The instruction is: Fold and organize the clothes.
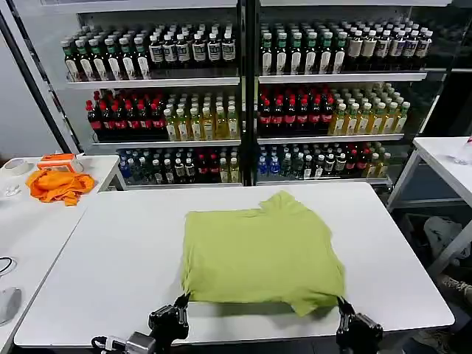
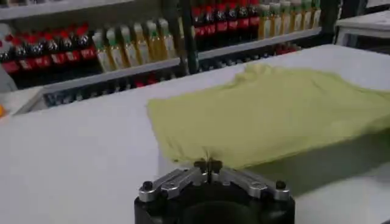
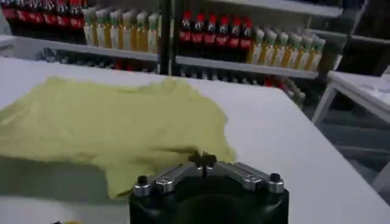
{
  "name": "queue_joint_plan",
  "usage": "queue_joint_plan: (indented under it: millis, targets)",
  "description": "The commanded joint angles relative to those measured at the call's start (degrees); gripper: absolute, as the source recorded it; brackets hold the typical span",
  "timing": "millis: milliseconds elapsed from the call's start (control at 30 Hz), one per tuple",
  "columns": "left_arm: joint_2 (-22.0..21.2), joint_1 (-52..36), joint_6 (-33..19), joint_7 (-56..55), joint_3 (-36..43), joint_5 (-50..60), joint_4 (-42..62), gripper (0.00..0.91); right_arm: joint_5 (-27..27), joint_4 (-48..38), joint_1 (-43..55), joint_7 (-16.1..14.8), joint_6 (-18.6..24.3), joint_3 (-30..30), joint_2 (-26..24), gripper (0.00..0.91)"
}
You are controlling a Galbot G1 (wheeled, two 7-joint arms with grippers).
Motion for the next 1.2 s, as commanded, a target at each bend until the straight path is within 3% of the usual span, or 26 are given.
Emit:
queue_joint_plan:
  millis: [33, 667, 1167, 1200]
  targets:
    - [2.05, -7.90, -0.11, 0.21, 1.34, -1.45, 6.64, 0.020, 1.61, -6.91, 13.18, 0.04, -0.32, -2.17, -4.65, 0.000]
    - [2.15, -20.50, -0.78, -1.15, 5.32, -2.37, 17.78, 0.020, -0.86, -22.00, 26.07, -0.54, 0.87, -9.39, -5.48, 0.000]
    - [-0.22, -22.87, -2.17, -2.66, 7.33, -1.05, 20.58, 0.030, -7.55, -29.10, 29.35, -2.10, 4.43, -12.59, -4.39, 0.000]
    - [-0.55, -22.85, -2.24, -2.66, 7.56, -0.73, 20.69, 0.040, -7.90, -29.40, 29.57, -2.25, 4.52, -12.73, -4.34, 0.091]
